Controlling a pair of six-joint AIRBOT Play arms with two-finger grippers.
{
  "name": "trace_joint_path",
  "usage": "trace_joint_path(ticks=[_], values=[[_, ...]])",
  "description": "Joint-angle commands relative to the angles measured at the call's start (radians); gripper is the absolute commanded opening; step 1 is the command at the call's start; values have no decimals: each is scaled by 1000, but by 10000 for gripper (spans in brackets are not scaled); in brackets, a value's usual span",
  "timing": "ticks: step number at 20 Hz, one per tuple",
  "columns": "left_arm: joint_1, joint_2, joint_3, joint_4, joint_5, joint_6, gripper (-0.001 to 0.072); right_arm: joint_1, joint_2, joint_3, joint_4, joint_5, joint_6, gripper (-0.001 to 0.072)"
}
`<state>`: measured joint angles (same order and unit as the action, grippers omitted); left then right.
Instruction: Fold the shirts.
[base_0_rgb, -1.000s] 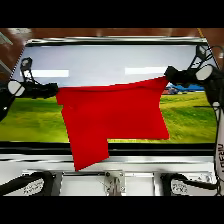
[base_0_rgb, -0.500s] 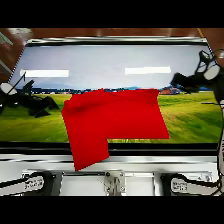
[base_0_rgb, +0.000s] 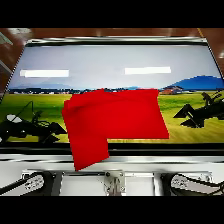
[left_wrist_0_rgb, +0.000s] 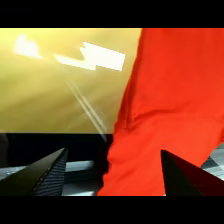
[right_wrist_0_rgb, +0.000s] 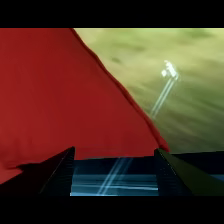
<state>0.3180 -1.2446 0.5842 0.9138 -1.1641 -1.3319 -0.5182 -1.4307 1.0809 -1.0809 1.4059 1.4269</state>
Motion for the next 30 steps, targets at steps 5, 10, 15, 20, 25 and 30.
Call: trace_joint_path(ticks=[5, 10, 15, 20, 25, 30], values=[[-168, -49, -71, -182, 254, 29, 682, -14, 1, -45, 77, -71, -17, 612], [-185, -58, -63, -233, 263, 57, 48, 30, 1, -79, -72, -61, -11, 682], [-185, -2, -48, -233, 219, 99, 50, 67, -51, -199, -20, -106, -49, 682], [-185, 68, -48, -234, 192, 99, 50, 68, -88, -212, -2, -145, -40, 681], [-185, 93, -20, -234, 193, 104, 50, 164, -104, -270, 45, -181, -72, 519], [-185, 182, 175, -171, 185, 124, 47, 279, -18, -106, 100, -93, -196, 63]])
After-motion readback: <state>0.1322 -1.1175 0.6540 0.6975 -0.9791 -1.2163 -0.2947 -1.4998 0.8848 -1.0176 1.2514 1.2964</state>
